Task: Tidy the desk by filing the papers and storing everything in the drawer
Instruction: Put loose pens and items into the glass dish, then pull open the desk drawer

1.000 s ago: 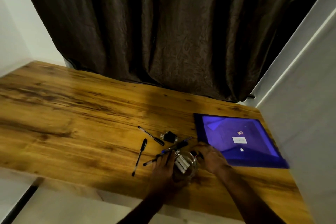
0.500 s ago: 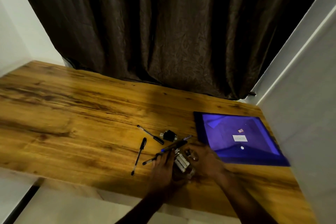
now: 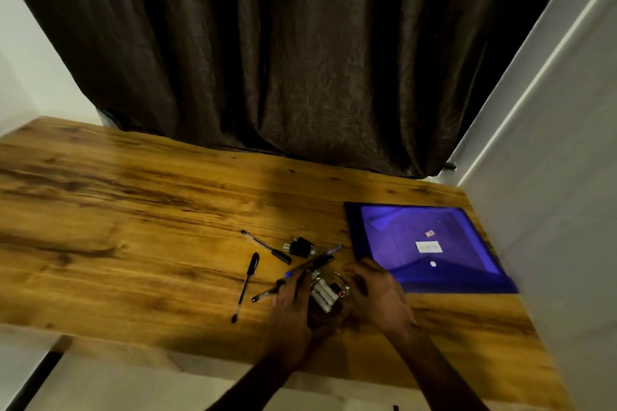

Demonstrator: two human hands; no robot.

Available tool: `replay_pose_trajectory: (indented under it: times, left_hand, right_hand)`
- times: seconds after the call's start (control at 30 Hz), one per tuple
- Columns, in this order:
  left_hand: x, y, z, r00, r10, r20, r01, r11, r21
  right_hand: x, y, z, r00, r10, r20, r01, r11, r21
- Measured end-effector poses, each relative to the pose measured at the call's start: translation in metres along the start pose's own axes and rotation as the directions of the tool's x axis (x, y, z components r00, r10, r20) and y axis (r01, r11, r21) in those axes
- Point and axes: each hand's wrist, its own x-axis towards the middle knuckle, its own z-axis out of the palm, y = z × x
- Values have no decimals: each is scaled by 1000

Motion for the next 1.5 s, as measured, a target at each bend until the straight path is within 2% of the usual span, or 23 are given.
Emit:
replay_pose_trajectory:
  times: [0.13, 0.3, 0.43, 0.57, 0.7, 0.83, 0.87, 0.93, 1.0, 1.03, 1.1, 1.2, 1.27, 1.33, 1.4, 1.5]
  left_hand:
    - [-1, -5, 5, 994, 44, -98, -48, 998, -44]
    - [-4, -5, 5, 984, 83, -160, -93, 994, -54]
    - [-16, 7, -5, 954, 76, -291, -121, 983, -140]
    - [-40, 6, -2, 927, 5, -376, -78, 980, -181]
    - [-77, -14, 5, 830, -13, -558, -53, 994, -101]
    - [-104, -34, 14, 720, -261, -643, 64, 948, -312]
    - [-107, -31, 18, 687, -367, -627, 104, 904, -415]
    - [-105, -17, 24, 578, -625, -524, 169, 721, -673]
    - [-100, -1, 30, 440, -846, -300, 187, 413, -891]
    - [-97, 4, 35, 403, -903, -150, 190, 243, -951]
    - [-96, 11, 48, 413, -900, 143, 227, -50, -973]
    - [-96, 7, 72, 437, -811, 389, 226, -320, -920]
    - [-94, 0, 82, 492, -725, 482, 238, -421, -875]
    - [-93, -5, 90, 532, -681, 503, 236, -451, -861]
    - [-92, -11, 97, 542, -659, 522, 241, -473, -848]
    - [-97, -17, 101, 601, -592, 536, 195, -542, -817]
  right_hand:
    - [-23, 11, 1, 990, 94, -102, -94, 996, 7]
    - [-36, 43, 3, 959, 178, -222, -231, 943, -240]
    - [-36, 71, 3, 950, 228, -214, -290, 900, -326]
    - [-58, 86, 9, 961, 195, -198, -250, 918, -307]
    - [-99, 91, 19, 952, 149, -267, -227, 931, -287]
    - [-152, 82, 33, 948, 66, -311, -143, 962, -231]
    - [-162, 78, 36, 948, 61, -312, -133, 968, -215]
    - [-176, 71, 39, 951, 46, -305, -104, 979, -174]
    - [-183, 68, 38, 951, 34, -307, -72, 991, -116]
    - [-184, 70, 37, 952, 36, -304, -64, 994, -84]
    - [-184, 74, 34, 957, 52, -287, -66, 997, -41]
    - [-184, 77, 26, 970, 43, -240, -53, 998, -37]
    - [-180, 76, 18, 976, 34, -214, -42, 999, -32]
    - [-177, 74, 13, 984, 58, -170, -61, 998, -11]
    - [-174, 71, 9, 989, 109, -101, -109, 994, 2]
    - [-176, 72, 6, 997, 53, -50, -57, 994, -97]
